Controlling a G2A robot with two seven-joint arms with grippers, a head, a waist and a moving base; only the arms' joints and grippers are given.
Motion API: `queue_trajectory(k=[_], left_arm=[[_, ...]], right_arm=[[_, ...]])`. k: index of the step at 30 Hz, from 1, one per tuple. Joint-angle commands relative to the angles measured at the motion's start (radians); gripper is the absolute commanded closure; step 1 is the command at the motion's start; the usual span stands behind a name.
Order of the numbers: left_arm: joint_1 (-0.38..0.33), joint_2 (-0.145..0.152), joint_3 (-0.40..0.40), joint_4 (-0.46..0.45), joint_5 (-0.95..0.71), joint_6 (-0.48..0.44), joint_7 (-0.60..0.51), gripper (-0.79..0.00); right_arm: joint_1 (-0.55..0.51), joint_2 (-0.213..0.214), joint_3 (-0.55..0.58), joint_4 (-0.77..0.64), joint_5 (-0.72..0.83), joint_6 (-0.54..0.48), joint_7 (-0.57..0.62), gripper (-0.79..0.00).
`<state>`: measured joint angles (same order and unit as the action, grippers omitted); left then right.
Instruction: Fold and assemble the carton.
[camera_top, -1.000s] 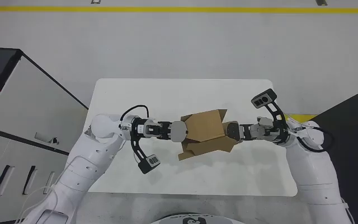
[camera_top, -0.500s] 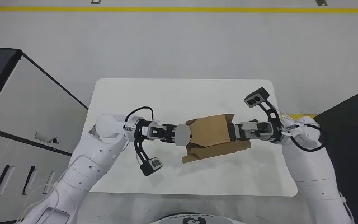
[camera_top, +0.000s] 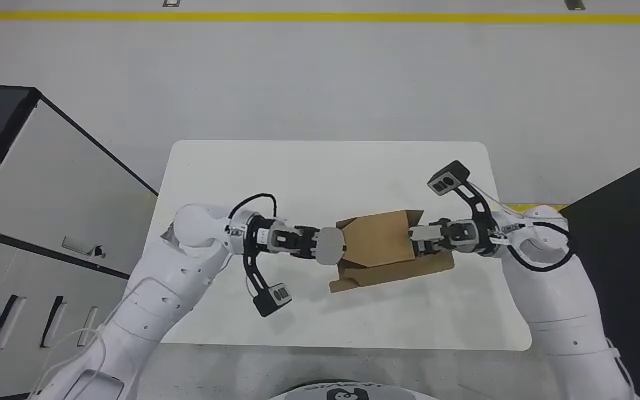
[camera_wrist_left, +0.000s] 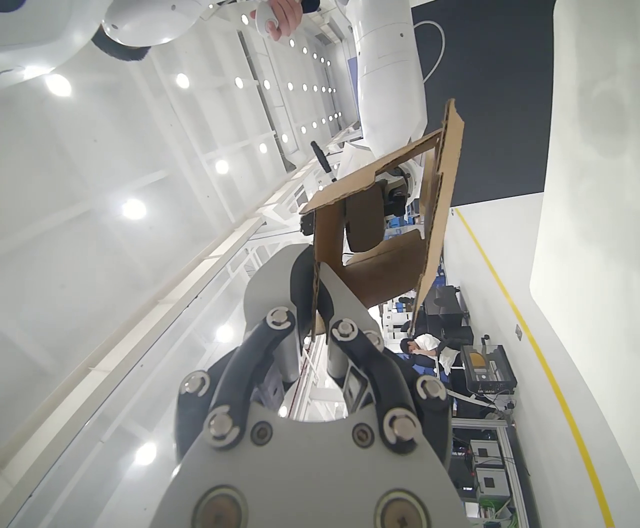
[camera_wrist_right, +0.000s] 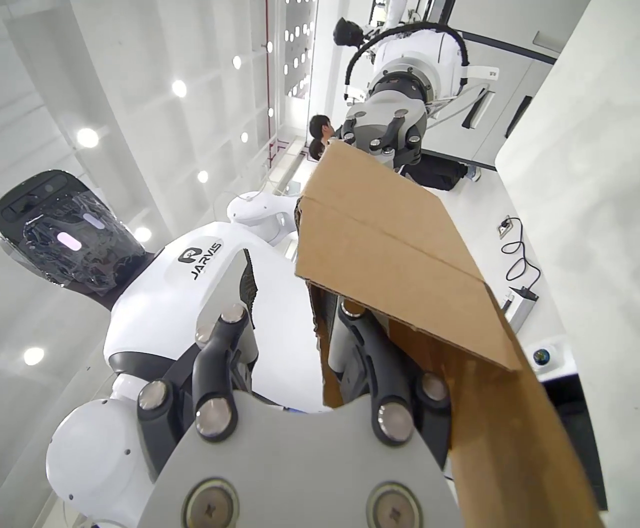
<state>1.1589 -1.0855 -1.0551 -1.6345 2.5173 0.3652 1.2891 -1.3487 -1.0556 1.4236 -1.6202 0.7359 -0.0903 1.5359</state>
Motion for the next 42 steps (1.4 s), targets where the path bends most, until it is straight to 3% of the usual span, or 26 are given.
queue_trajectory(k=[1,22,24,27,31,32,33,34,42], left_arm=[[0.001,0.001,0.002,-0.001,0.003,-0.003,0.0,0.0],[0.007,0.012,0.01,-0.014,0.018,-0.017,-0.007,0.0],[0.007,0.012,0.011,-0.014,0.017,-0.017,-0.008,0.0],[0.007,0.014,0.011,-0.015,0.018,-0.015,-0.011,0.0],[0.007,0.015,0.013,-0.011,0.016,-0.012,-0.014,0.0],[0.008,0.015,0.015,-0.011,0.014,-0.011,-0.014,-0.052],[0.008,0.015,0.016,-0.011,0.01,-0.01,-0.014,-0.283],[0.007,0.015,0.016,-0.011,0.01,-0.009,-0.014,-0.785],[0.009,0.017,-0.008,-0.024,-0.017,0.05,-0.049,-0.785]], right_arm=[[0.001,0.002,-0.001,0.001,-0.016,0.003,-0.002,-0.289],[-0.001,0.013,-0.051,-0.008,-0.089,0.004,-0.044,-0.228],[-0.001,0.014,-0.054,-0.008,-0.086,0.003,-0.048,-0.172],[-0.002,0.015,-0.06,-0.008,-0.081,0.001,-0.053,0.0],[-0.006,0.016,-0.069,0.0,-0.074,-0.003,-0.057,0.0],[-0.007,0.016,-0.071,0.003,-0.073,-0.004,-0.057,0.0],[-0.009,0.016,-0.071,0.006,-0.071,-0.006,-0.057,0.0],[-0.01,0.017,-0.071,0.009,-0.066,-0.007,-0.058,0.0],[-0.02,0.019,-0.056,0.045,-0.013,-0.028,-0.073,0.0]])
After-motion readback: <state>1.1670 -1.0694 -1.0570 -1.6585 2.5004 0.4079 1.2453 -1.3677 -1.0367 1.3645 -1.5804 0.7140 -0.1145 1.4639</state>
